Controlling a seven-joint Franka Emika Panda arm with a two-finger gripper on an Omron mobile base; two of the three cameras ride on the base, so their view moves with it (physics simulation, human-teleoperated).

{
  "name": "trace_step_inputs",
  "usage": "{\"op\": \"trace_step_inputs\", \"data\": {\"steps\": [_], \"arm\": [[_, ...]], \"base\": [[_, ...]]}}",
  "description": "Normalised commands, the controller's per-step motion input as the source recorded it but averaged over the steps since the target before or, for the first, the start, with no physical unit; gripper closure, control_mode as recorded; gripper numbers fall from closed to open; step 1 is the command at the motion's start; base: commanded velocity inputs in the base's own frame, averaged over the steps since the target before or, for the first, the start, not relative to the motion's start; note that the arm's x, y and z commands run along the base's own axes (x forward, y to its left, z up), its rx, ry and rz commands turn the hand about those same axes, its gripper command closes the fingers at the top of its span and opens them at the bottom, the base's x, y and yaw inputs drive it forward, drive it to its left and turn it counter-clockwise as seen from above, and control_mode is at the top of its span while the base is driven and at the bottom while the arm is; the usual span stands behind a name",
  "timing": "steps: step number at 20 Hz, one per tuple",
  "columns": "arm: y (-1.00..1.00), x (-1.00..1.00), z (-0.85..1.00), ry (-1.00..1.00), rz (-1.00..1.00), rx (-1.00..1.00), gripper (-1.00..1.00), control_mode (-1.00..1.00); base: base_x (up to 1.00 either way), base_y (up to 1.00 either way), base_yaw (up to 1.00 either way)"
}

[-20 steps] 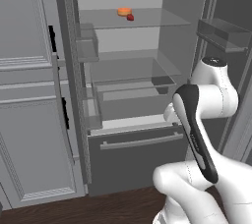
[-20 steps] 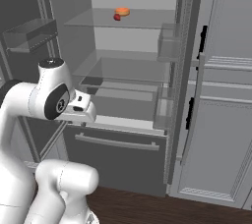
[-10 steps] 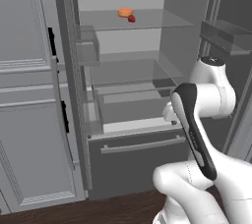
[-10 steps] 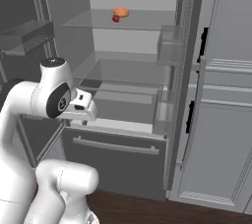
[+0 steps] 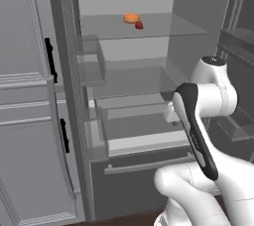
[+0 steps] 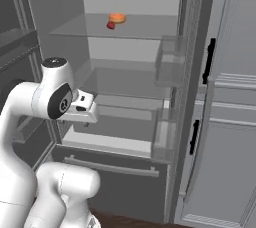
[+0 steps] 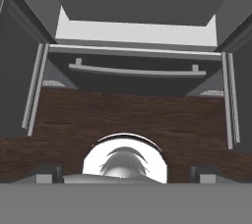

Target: Take the strawberry from the fridge and place it on top of the pancake, located on the dining counter.

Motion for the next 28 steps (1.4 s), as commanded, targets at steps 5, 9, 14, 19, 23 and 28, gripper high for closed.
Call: {"op": "trace_step_inputs", "data": {"steps": [5,9,14,19,23,28], "arm": [[0.00,0.00,0.00,0.00,0.00,0.00,-1.00,1.00],[0.00,0.00,0.00,0.00,0.00,0.00,-1.00,1.00],[0.00,0.00,0.00,0.00,0.00,0.00,-1.00,1.00],[0.00,0.00,0.00,0.00,0.00,0.00,-1.00,1.00],[0.00,0.00,0.00,0.00,0.00,0.00,-1.00,1.00],[0.00,0.02,0.00,0.00,0.00,0.00,-1.00,-1.00]], "base": [[0.69,0.00,0.01],[0.63,0.00,0.00],[0.63,0.00,0.00],[0.55,0.00,0.00],[0.48,0.00,0.00],[0.25,0.00,0.00]]}}
